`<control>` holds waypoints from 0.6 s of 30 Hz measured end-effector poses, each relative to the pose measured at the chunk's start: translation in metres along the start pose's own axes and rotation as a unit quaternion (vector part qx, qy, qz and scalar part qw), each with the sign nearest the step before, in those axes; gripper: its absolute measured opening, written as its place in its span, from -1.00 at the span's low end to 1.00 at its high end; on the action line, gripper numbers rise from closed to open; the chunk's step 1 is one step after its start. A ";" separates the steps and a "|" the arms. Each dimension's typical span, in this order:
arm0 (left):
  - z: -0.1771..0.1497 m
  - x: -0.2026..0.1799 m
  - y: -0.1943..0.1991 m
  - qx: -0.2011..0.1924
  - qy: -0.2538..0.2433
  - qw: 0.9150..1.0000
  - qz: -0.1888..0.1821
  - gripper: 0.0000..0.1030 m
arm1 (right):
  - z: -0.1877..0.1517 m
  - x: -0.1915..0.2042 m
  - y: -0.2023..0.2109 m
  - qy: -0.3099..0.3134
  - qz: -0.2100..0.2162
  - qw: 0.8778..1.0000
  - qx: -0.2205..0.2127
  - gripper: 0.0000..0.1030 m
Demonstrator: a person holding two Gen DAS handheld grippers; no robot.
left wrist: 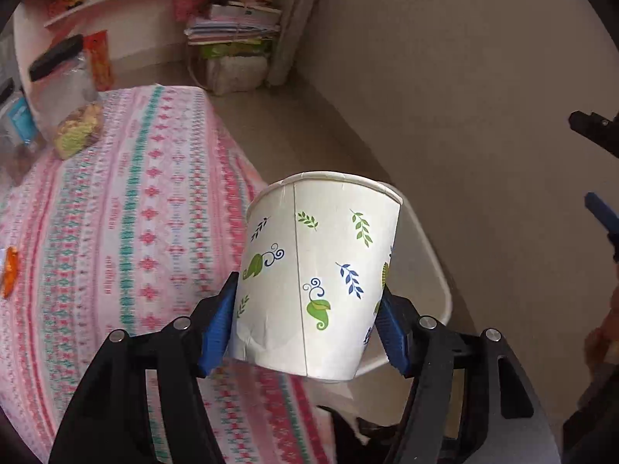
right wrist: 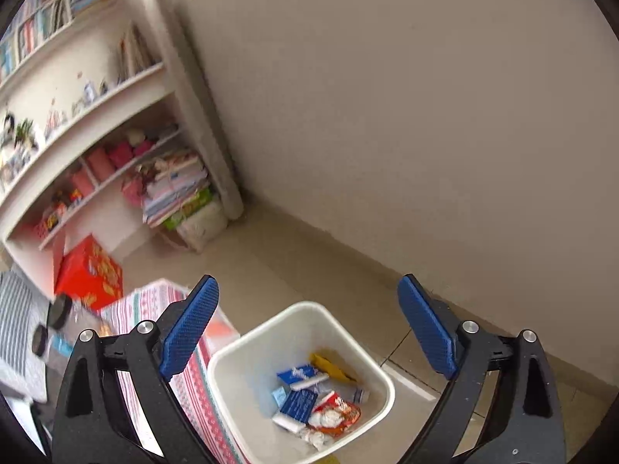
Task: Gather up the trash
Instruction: 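Lower the paper cup into the bin and open the left tool, then grasp the crumpled foil with the left tool while the right tool grasps the small orange peel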
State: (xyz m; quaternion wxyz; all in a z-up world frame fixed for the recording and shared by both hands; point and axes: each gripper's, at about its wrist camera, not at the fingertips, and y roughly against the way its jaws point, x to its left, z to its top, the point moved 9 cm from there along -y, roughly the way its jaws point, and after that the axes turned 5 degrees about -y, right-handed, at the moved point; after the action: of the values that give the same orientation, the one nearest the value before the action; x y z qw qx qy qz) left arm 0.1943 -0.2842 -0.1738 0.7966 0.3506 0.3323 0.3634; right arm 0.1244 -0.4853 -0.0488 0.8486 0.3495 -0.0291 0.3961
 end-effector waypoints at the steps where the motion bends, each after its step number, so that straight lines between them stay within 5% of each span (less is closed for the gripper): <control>1: 0.001 -0.010 -0.003 0.008 0.002 1.000 -0.021 0.40 | 0.002 -0.002 0.002 -0.004 -0.001 1.000 -0.006 0.77; 4: 0.001 -0.015 0.003 0.002 -0.003 1.000 -0.014 0.54 | 0.003 -0.002 0.005 -0.005 -0.001 1.000 -0.014 0.80; 11: -0.005 0.077 0.041 -0.022 0.025 0.991 0.127 0.65 | -0.036 0.057 -0.008 0.093 0.018 0.995 0.032 0.85; 18: -0.020 0.223 0.092 -0.027 0.130 0.956 0.263 0.70 | -0.102 0.136 -0.011 0.196 0.062 0.974 0.090 0.86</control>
State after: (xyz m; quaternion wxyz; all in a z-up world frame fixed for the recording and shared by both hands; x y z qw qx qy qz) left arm 0.2618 -0.0514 -0.1724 0.6321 0.3535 0.3192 0.6112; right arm 0.2017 -0.3392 -0.0875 0.7767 0.3373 0.1522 0.5096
